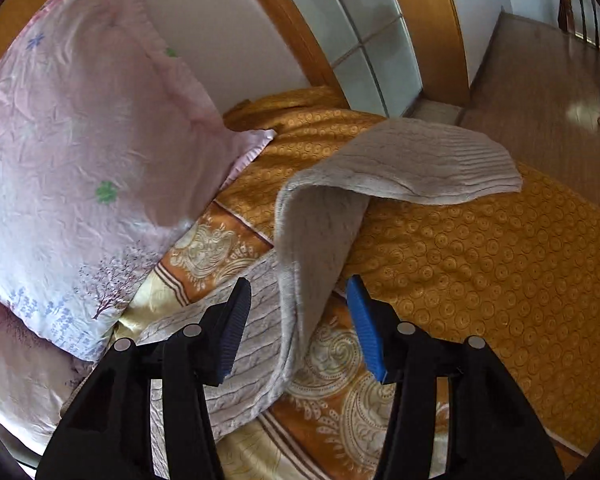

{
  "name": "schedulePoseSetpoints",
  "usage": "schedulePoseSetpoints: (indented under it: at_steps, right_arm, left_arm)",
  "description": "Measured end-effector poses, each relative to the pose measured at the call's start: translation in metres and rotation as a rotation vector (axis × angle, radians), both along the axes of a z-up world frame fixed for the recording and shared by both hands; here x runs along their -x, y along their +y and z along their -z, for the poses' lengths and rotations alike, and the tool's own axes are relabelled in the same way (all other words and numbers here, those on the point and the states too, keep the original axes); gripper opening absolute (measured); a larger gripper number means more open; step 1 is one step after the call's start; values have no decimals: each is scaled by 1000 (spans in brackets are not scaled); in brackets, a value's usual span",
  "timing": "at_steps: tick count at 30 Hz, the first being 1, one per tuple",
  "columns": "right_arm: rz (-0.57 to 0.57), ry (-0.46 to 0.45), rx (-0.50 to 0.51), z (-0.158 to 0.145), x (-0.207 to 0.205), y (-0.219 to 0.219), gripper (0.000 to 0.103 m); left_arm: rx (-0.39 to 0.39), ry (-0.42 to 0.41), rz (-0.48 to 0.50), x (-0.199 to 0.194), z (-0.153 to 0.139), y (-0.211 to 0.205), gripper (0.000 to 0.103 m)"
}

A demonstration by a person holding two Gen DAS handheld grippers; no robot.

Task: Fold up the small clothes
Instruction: 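Lift the sleeve with the right tool and lay it across the sweater front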

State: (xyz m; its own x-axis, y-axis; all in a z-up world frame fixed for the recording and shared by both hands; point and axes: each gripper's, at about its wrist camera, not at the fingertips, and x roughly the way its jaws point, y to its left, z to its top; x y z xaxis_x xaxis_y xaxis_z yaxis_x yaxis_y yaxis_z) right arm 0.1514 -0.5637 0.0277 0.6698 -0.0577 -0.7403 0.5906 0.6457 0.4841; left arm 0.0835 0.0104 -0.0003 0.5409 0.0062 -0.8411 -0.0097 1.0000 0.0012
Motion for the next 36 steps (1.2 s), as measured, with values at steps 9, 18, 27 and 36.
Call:
schedulePoseSetpoints:
  at_steps: [9,18,27,36]
  right_arm:
    - [-16,-31,186,-15,-11,11,9]
    - [-414,-354,191,-83,10,120,9]
    - [-926,-82,105,-16,-11,291,12]
    - [-742,-132,-192,-30,-20,229,59]
  left_arm:
    - [1,0,0,0,0,0,101]
    - [0,0,0,0,0,0,101]
    - [1,0,0,0,0,0,101]
    - [16,-2,0,0,-1,-1,101]
